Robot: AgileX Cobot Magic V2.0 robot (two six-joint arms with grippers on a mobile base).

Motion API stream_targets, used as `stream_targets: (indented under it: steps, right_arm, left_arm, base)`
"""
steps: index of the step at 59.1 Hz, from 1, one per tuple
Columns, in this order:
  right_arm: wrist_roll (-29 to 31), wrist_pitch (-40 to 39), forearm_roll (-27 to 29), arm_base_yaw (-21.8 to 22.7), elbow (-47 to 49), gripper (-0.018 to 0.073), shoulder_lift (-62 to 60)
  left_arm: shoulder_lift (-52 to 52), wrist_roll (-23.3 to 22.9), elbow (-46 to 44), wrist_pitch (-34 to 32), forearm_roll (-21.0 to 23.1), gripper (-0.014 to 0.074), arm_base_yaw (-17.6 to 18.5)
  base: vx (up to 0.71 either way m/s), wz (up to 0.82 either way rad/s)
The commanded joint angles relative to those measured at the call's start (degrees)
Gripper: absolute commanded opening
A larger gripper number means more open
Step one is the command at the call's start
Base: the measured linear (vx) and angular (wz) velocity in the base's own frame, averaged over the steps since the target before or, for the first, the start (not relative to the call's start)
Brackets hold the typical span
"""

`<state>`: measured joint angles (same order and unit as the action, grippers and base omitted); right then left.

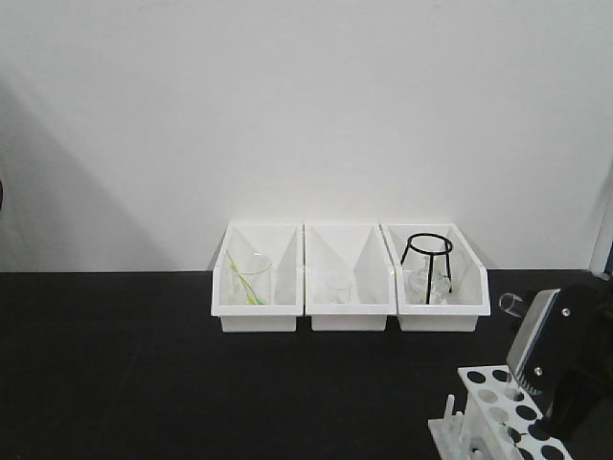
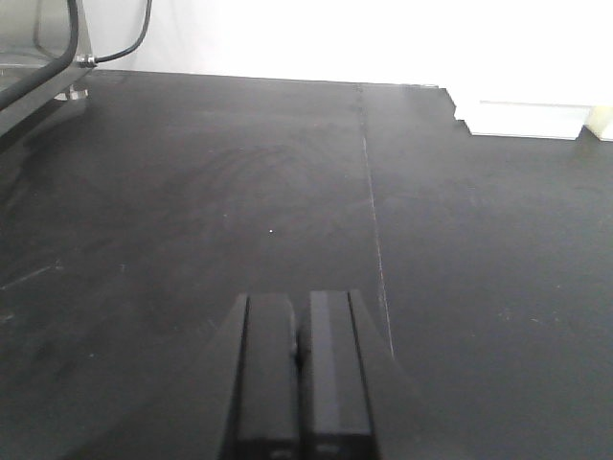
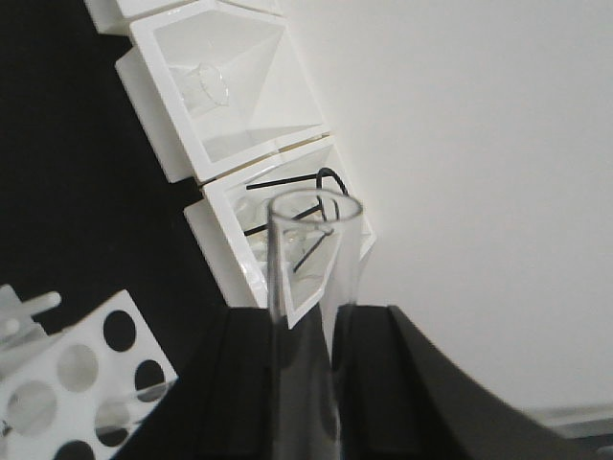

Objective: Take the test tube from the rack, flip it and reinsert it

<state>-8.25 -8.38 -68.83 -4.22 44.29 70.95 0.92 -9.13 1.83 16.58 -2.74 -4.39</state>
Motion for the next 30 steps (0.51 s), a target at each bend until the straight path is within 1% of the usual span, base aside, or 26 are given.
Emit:
stream_targets:
  steps: [1, 7, 16, 21, 30]
  right_arm:
    - [-3.79, -1.65, 5.40, 0.18, 2.17, 0.0064, -1.51]
    - [-7.56, -1.69, 12.19, 0.18, 2.17, 0.0064, -1.51]
    - [-10.90, -1.94, 20.88, 0.18, 2.17, 0.0064, -1.51]
    - [-13.58, -3.15, 26.98, 0.18, 2.17, 0.0064, -1.51]
    - [-17.51, -5.55, 35.64, 0.18, 2.17, 0.0064, -1.51]
  left_arm:
    - [0.65, 0.01, -0.01, -4.95, 0.25, -0.0006, 0.41]
    - [0.65, 0.01, -0.01, -4.95, 0.25, -0.0006, 0.41]
    - [0.65, 0.01, -0.01, -4.95, 0.25, -0.0006, 0.41]
    - [0.65, 0.01, -0.01, -4.95, 0.25, -0.0006, 0.41]
    - [0.65, 0.01, -0.01, -4.95, 0.25, -0.0006, 0.41]
  base:
    - [0.00, 0.00]
    - [0.00, 0.00]
    - [0.00, 0.00]
    - [0.00, 0.00]
    - [0.00, 0.00]
